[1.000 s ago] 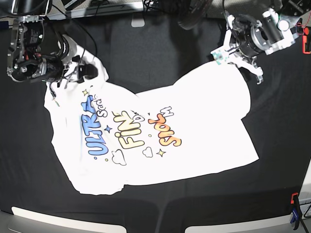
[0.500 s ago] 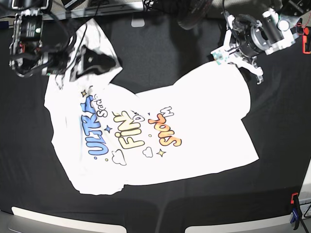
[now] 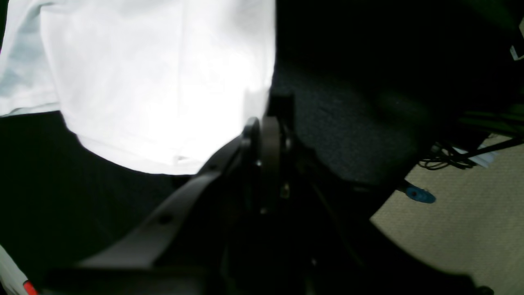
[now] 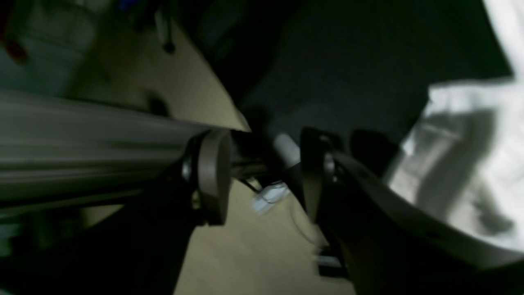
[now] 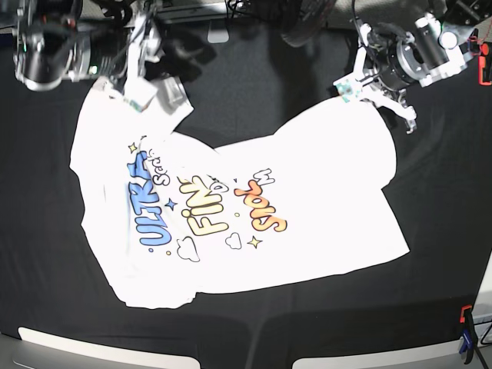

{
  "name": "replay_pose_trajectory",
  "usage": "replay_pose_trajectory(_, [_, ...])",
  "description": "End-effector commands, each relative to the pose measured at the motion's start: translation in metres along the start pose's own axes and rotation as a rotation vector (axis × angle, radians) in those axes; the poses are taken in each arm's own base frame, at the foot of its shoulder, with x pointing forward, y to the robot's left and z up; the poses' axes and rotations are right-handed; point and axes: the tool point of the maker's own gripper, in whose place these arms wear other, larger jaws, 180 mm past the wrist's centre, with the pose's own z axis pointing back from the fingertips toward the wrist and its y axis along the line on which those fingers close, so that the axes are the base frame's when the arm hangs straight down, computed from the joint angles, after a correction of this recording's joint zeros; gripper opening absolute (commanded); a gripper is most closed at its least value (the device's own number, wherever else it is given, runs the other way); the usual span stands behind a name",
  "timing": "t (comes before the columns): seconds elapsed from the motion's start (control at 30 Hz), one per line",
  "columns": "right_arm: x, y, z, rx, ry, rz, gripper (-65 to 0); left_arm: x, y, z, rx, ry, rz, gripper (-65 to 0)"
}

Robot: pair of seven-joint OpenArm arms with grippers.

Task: Layout the t-shirt on the table in an organized manner, then fold the t-shirt properly
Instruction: 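Drag the held sleeve with the right gripper toward the shirt collar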

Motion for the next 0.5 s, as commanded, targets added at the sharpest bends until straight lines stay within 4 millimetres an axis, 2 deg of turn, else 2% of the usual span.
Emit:
replay_pose_trajectory(0.0, [-0.004, -0.001, 0.005, -0.042, 0.029, 0.034, -38.5, 0.006, 0.006, 0.004, 0.019, -0.023, -0.011, -65.0])
replay_pose_trajectory(0.03, [-0.015, -0.007, 0.008, -0.106, 0.091, 0.049, -38.5, 0.006, 0.006, 0.004, 0.019, -0.023, -0.011, -65.0])
replay_pose_trajectory(0.2, [-0.02, -0.044, 0.016, -0.418, 0.073, 0.144, -38.5, 0.006, 0.006, 0.004, 0.019, -0.023, -0.011, -65.0])
replay_pose_trajectory(0.37, [-0.033, -0.028, -0.006, -0.443, 0.113, 0.123, -38.5, 0.006, 0.006, 0.004, 0.019, -0.024, -0.011, -65.0])
replay_pose_trajectory(0.47, [-0.04, -0.034, -0.018, -0.549, 0.154, 0.1, -38.5, 0.006, 0.006, 0.004, 0.019, -0.023, -0.011, -65.0])
